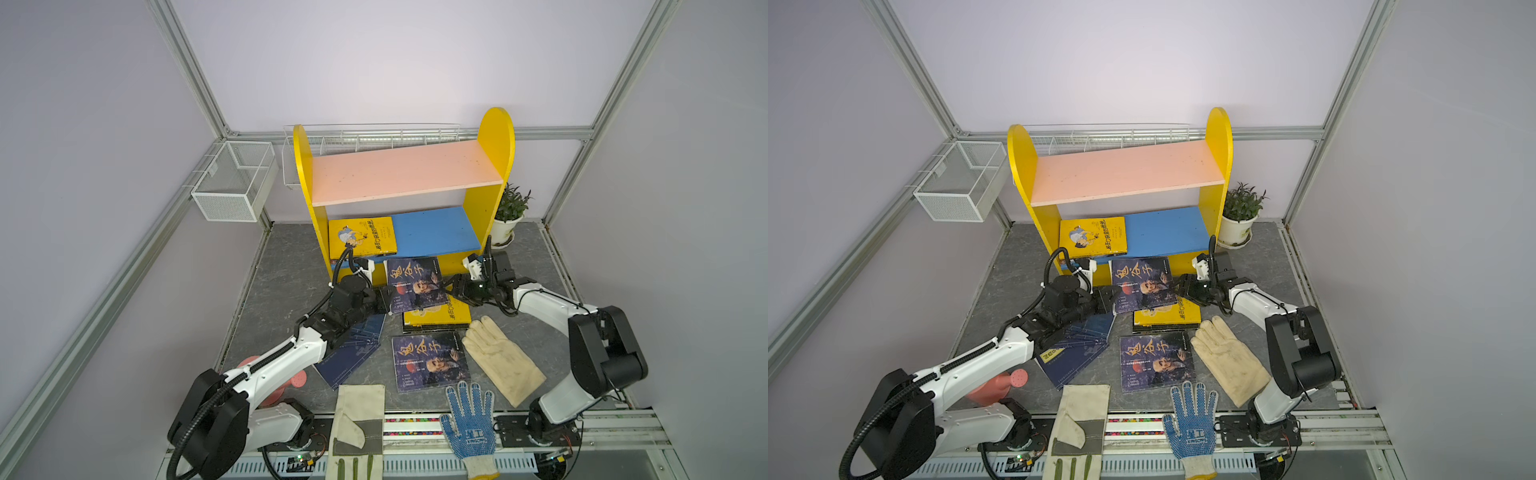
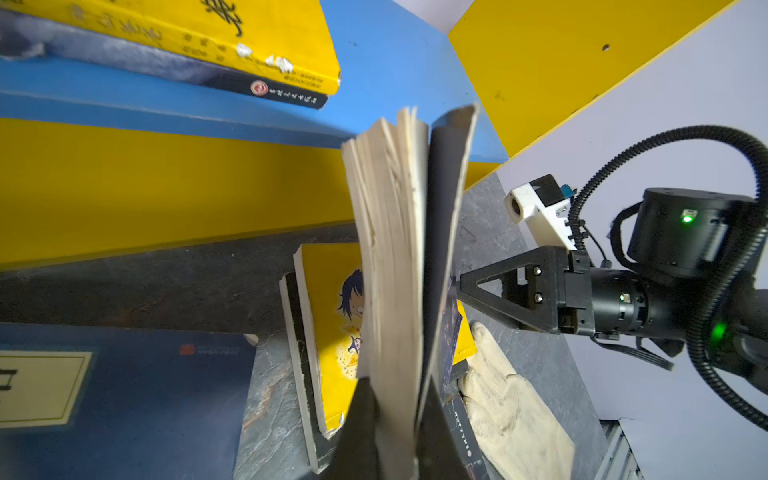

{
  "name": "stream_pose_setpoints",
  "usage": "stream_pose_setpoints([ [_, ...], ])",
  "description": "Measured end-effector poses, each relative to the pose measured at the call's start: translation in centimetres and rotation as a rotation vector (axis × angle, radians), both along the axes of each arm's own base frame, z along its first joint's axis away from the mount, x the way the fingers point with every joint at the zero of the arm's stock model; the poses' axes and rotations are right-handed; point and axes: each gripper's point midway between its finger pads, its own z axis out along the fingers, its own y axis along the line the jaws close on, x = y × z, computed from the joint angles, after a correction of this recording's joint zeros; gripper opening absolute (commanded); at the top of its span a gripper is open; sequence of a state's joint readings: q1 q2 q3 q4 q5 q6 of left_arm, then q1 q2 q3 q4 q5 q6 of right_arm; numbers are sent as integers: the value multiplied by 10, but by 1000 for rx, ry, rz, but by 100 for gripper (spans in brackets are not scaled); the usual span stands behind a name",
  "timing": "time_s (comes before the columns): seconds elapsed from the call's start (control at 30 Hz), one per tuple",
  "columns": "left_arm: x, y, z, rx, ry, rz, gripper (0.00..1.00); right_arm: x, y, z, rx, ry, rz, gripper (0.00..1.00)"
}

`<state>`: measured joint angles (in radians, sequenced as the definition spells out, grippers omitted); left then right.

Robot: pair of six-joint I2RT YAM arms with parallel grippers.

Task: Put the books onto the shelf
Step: 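Grasp the purple book edge with the right gripper and lift it, then carry the purple book to the blue shelf with right gripper while left withdraws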

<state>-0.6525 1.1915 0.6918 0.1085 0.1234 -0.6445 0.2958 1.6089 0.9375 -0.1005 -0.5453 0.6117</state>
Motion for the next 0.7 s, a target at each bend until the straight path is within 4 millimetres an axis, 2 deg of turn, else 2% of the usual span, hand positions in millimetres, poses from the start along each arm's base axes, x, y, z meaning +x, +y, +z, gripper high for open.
stream_pose_setpoints([
  [0.23,-11,11,41,-79,-91,14,0,-7,18,34,178,-70,64,66],
  [0.37,-14,16,50,-105,-109,25,0,-9,26,48,270,-91,87,60],
  [0.5,-13,17,51,-128,-110,32,0,-6,35,73,362,-137,120,57],
  [0.6,-10,19,53,-146,-115,46,0,-2,36,86,405,-165,119,46],
  [0.7,-7,19,58,-165,-129,54,0,0,37,98,445,-187,121,27],
])
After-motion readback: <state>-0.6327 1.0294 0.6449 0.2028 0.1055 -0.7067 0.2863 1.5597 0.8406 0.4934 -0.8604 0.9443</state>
